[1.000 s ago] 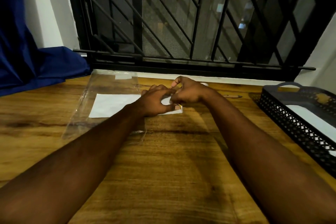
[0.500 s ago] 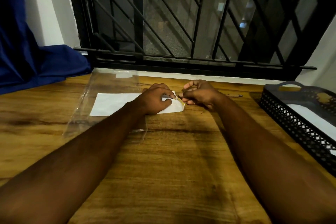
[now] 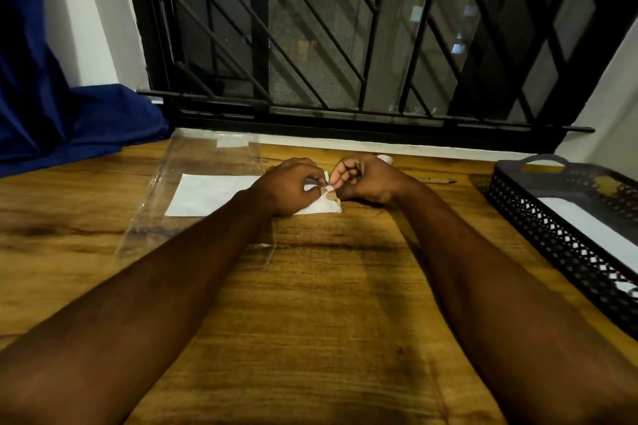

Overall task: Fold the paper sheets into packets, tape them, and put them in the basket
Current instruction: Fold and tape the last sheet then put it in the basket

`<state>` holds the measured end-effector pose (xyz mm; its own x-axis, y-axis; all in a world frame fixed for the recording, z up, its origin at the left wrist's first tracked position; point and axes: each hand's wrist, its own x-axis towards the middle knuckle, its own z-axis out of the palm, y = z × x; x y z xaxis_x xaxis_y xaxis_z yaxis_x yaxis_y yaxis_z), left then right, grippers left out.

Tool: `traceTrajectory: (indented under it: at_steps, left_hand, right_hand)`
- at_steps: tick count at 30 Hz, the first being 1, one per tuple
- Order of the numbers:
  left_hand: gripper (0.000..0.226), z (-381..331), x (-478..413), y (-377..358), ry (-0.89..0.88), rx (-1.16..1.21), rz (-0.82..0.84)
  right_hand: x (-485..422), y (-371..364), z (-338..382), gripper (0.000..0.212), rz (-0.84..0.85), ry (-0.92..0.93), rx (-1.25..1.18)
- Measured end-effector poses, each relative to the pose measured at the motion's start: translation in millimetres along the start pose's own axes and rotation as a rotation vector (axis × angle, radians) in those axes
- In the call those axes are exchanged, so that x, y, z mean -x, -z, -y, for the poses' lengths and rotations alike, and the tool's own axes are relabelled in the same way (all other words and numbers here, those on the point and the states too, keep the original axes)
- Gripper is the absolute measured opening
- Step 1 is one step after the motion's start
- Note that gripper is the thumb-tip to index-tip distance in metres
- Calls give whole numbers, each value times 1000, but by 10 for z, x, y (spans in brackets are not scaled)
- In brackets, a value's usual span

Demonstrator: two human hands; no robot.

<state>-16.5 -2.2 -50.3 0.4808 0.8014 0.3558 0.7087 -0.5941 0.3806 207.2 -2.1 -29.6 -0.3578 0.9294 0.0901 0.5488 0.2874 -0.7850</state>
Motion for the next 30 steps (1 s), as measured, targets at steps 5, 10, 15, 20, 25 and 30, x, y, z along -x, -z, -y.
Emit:
traceTrajectory:
  at_steps: [5,10,15,20,25,30]
  left_hand:
    - [19,39,10,11,-20,21,35]
    - [19,44,38,-21,-30,31,-8]
    - [41,26,105,-14,40,98,33]
    - [58,51,91,-25,120,73,97]
    - [80,1,62,64,149,26,137]
    - [127,-26,98,195,238,-30,338]
  right_hand:
    - [46,62,1,29,92,-52,-33]
    - [80,-3,8,20,5,-98,-103]
    - [181,56,161,31,-54,-193,-6]
    - [181,-7,373,25,56,-210,162]
    - [106,-46,367,24,-82,-212,184]
    - [39,-39,219,28,-174,-287,-66]
